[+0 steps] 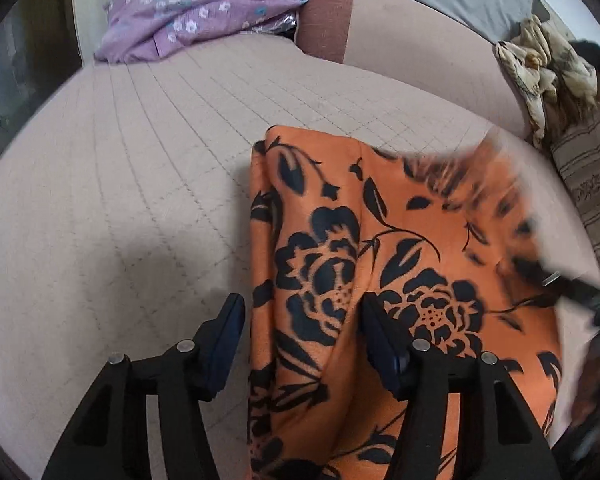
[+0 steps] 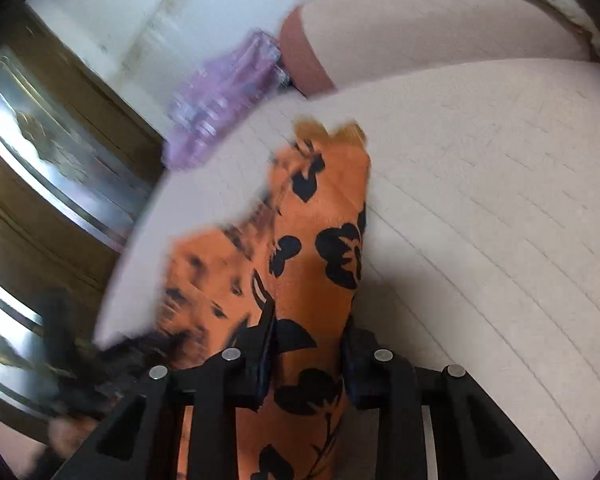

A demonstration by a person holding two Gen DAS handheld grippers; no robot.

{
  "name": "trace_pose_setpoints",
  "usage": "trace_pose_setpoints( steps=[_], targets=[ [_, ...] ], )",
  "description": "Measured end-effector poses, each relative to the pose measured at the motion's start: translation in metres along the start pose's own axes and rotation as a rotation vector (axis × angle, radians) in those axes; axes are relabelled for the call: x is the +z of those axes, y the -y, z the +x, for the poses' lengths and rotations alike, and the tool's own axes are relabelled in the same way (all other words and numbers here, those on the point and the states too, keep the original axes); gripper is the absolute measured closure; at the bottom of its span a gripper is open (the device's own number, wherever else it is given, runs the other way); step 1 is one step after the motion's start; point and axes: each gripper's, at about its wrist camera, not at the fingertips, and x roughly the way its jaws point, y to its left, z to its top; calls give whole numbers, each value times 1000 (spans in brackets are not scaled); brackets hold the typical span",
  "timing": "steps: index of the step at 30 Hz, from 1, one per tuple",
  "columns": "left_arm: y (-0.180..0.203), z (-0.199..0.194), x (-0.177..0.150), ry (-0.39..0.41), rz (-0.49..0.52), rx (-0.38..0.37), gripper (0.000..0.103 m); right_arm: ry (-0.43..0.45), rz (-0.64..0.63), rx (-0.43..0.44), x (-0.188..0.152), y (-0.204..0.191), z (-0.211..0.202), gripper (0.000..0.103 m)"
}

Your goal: Fold small clothes

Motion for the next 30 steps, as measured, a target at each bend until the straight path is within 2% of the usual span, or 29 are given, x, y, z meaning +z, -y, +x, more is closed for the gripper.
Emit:
trace_pose_setpoints(
  steps=[1, 2, 3, 5, 9, 11, 12, 13, 14, 15, 17, 19, 20, 21, 22, 23, 24, 25, 27, 30],
  targets=[
    [-2, 0, 2, -7, -20, 3, 36, -16, 64, 2, -3, 14, 10, 56],
    [-3, -3, 3, -5, -23, 6, 36, -8, 182, 54, -5, 32, 11, 43],
    [-4, -8, 3, 5, -18, 14, 36, 0, 238, 104, -4, 38, 7, 43],
    [0, -25, 1, 45, 9, 35, 37, 29, 226, 104, -5, 31, -14, 42],
    [7, -56, -18, 104, 18, -44, 37, 83, 212, 153, -24, 15, -51, 30],
    [11, -50, -34, 80, 24, -59, 37, 56, 244, 162, -47, 14, -55, 29],
    [14, -36, -41, 34, 30, -31, 37, 44, 246, 165, -55, 13, -52, 29],
    [14, -26, -45, 21, 32, -16, 34, 13, 251, 162, -64, 13, -45, 30],
    [15, -27, -45, 52, 27, -16, 33, -54, 254, 186, -72, 11, -31, 44],
    [15, -30, -43, 46, 21, -19, 33, -91, 239, 205, -76, 13, -26, 52],
    [13, -47, -40, 50, -12, -34, 36, -76, 203, 152, -74, 8, -26, 60],
    [14, -73, -43, 133, 1, -66, 34, -33, 169, 118, -74, -5, -44, 61],
    [16, -78, -45, 145, 15, -64, 33, -18, 147, 97, -75, -9, -49, 61],
    [16, -77, -49, 132, 17, -52, 32, -20, 143, 73, -79, -9, -48, 61],
    [13, -69, -54, 102, 4, -50, 32, -35, 163, 72, -82, -4, -44, 52],
    [7, -56, -60, 40, -14, -63, 32, -67, 224, 99, -88, 7, -34, 38],
    [2, -41, -66, -5, -33, -54, 29, -65, 262, 139, -90, 13, -32, 38],
    [-3, -36, -68, -12, -59, -75, 29, -50, 274, 151, -89, 15, -37, 36],
    [-7, -46, -68, -11, -107, -98, 31, -56, 254, 162, -88, 10, -43, 29],
    [3, -67, -60, 85, -52, -61, 32, -33, 218, 188, -83, 10, -57, 28]
  ],
)
